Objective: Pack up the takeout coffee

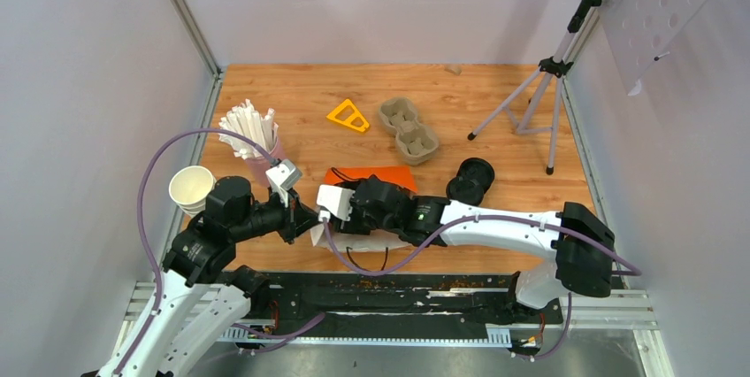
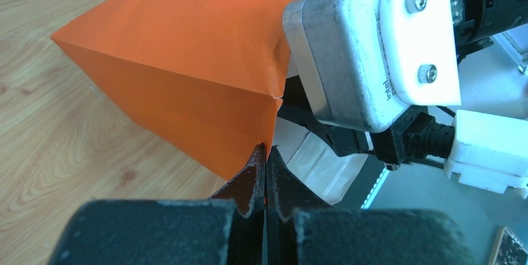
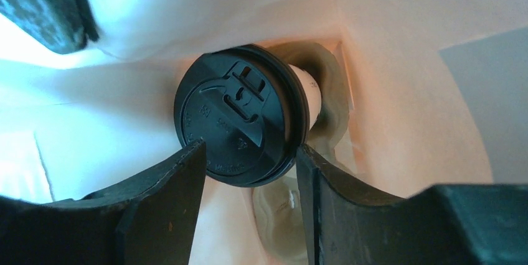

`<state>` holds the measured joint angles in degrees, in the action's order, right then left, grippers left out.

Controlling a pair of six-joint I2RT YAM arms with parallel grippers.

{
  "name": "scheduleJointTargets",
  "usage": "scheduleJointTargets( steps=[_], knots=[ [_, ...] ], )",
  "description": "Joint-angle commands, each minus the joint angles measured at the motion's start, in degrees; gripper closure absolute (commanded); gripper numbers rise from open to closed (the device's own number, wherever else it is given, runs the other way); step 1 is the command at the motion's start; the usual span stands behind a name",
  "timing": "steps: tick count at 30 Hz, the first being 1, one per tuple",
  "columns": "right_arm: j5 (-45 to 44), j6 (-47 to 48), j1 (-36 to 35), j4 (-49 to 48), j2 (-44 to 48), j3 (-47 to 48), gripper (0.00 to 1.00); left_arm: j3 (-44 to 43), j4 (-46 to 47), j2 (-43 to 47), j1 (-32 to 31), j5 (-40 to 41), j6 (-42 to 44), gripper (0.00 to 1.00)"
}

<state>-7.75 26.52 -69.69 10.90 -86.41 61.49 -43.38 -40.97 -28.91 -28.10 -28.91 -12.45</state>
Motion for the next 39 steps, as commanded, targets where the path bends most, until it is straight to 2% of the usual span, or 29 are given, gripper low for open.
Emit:
scheduleJointTargets(
  steps=[1, 10, 14, 19, 29, 39],
  knots=[
    [-3.63, -1.97, -0.05, -0.07, 3.26, -0.25, 0.44, -1.55, 0.39, -0.45, -0.12, 0.61, 0.75, 1.0],
    [-0.31, -2.43, -0.03, 2.06, 6.24, 0.51, 0.41, -1.28, 0.59, -0.15, -0.12, 0.14, 0.65, 1.0],
    [0.93, -2.1, -0.01, 1.3, 5.17, 1.76, 0.53, -1.28, 0.77, 0.08, -0.12, 0.12, 0.54, 1.0],
    [1.49, -2.1, -0.06, -2.7, 2.84, 2.23, 0.63, -1.43, 1.04, -0.08, -0.12, -0.01, 0.49, 1.0],
    [-2.92, -3.22, 0.0, -8.13, -3.58, 3.57, 0.67, -1.19, 1.85, -0.27, -0.12, -0.71, 0.12, 1.0],
    [-6.2, -4.05, 0.05, -8.92, -4.69, 2.64, 0.67, -1.27, 2.43, -0.8, -0.12, -1.49, 0.19, 1.0]
  ],
)
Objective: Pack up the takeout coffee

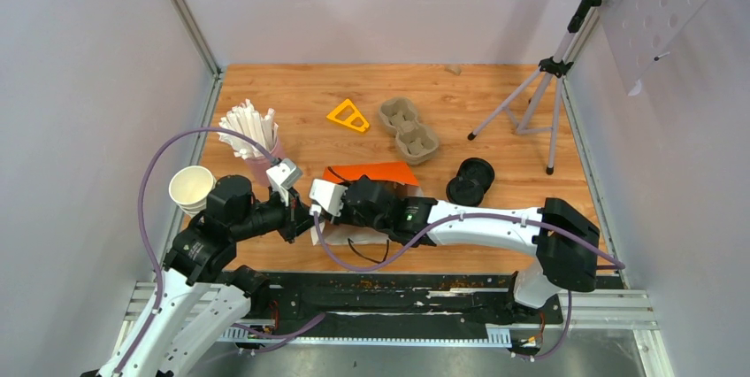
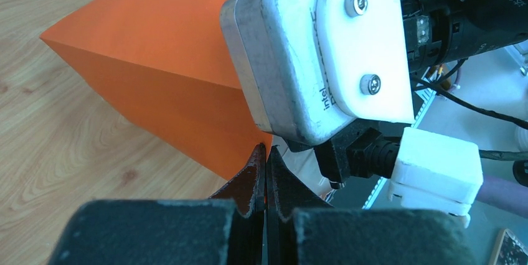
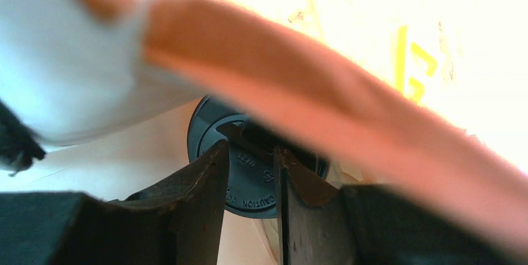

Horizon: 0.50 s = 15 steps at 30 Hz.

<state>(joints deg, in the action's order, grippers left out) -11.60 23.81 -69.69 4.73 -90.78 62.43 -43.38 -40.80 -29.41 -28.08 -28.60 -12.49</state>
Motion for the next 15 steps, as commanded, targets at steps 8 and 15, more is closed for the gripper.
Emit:
scheduleJointTargets(
  steps=[8, 15],
  knots=[
    [-3.21, -2.27, 0.02, -1.29, -0.81, 1.91, 0.66, -1.17, 2.39, 0.26, -0.14, -1.62, -0.16, 1.0],
    [-0.41, -3.4, 0.0, 4.16, 1.33, 6.4, 0.6, -1.83, 2.98, -0.18, -0.14, -0.65, -1.92, 1.0]
  ],
)
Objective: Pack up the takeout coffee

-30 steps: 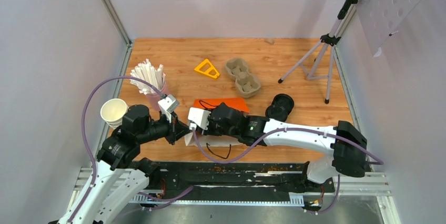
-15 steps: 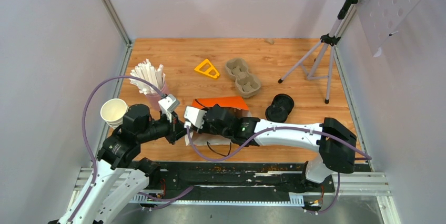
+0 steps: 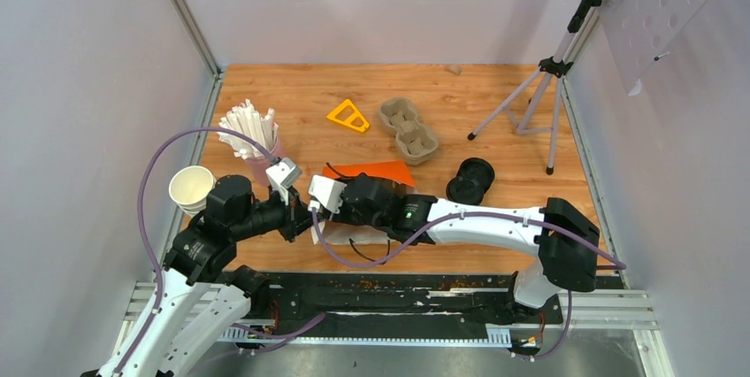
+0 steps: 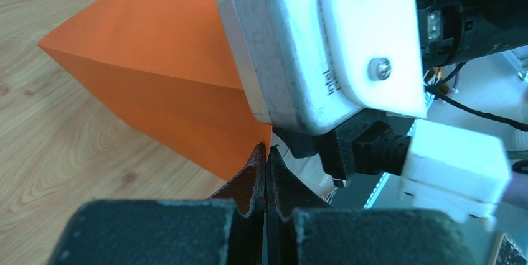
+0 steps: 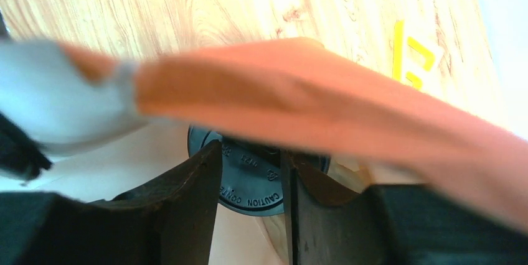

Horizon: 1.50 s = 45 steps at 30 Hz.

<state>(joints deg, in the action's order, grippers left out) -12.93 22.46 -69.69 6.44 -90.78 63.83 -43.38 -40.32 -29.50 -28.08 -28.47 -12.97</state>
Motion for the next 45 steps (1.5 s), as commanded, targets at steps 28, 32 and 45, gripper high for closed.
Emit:
scheduleJointTargets(
  steps=[28, 32, 45],
  knots=[
    [-4.1, -20.05, 0.14, 19.84, 21.16, 14.55, 0.37, -5.4, 1.92, -3.87, -0.14, -0.29, -2.17, 0.99],
    [-9.33, -22.07, 0.13, 20.33, 23.92, 15.82, 0.29, -5.79, 1.0, -4.31, -0.14, 0.16, -0.65, 0.99],
    [-6.0, -20.62, 1.95, 25.76, 21.86, 18.69, 0.26, -7.26, 4.85, -5.87, -0.14, -0.51, -3.85, 0.96]
  ],
)
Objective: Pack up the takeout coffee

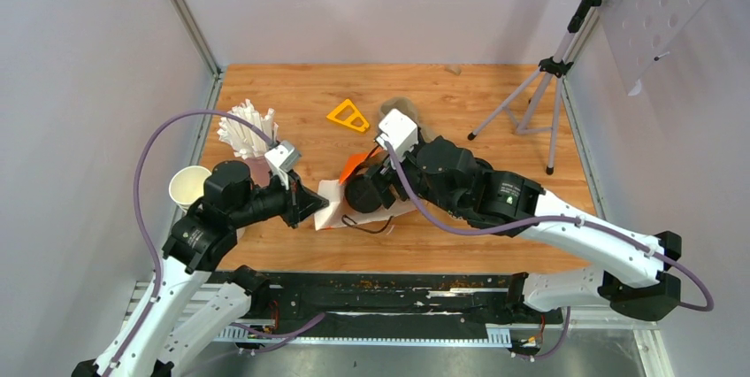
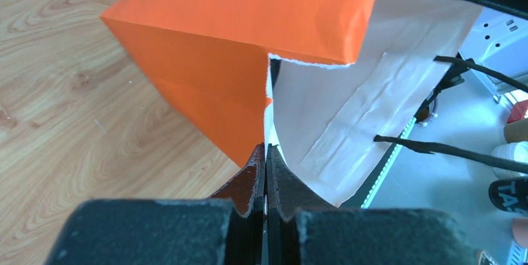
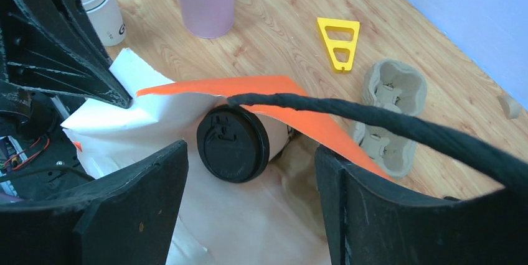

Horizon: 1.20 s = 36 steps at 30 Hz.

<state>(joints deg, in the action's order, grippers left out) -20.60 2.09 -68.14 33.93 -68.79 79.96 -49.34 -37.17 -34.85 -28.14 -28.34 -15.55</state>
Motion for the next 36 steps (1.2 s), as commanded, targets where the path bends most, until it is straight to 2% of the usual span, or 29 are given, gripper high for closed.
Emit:
scheduleJointTargets(
  steps=[1, 9, 18, 22, 27, 31, 36],
  knots=[
    [2.45, -0.88, 0.41, -1.73, -1.07, 2.59, 0.27, -1.23, 2.19, -0.51, -0.08, -1.0, -2.16, 0.96],
    [5.93, -6.4, 0.38, -1.73, -6.94, 4.27, 0.28, -2.97, -1.25, -0.83, -0.08, 2.18, -3.99, 0.96],
    [8.13, -7.91, 0.43, 2.78, -9.92, 8.42, 0.27, -10.86, -13.42, -8.4, -0.08, 8.22, -1.92, 0.96],
    [10.04, -8.06, 0.42, 3.13, -10.24, 10.06, 0.23, -13.3, -16.04, -10.2, -0.07, 10.26, -1.56, 0.97],
    [11.34, -9.51, 0.59, 6.78, -12.22, 12.57, 0.25, -16.01, -17.54, -12.13, -0.07, 10.33, -3.4, 0.97],
    [14.44, -9.82, 0.74, 8.49, -12.97, 12.72, 0.27, -18.54, -18.98, -13.88, -0.12, 10.62, -5.03, 0.97],
    [22.31, -10.99, 2.46, 11.94, -14.38, 14.42, 0.29, -20.6, -19.78, -15.15, -0.07, 9.96, -6.14, 0.97]
  ],
)
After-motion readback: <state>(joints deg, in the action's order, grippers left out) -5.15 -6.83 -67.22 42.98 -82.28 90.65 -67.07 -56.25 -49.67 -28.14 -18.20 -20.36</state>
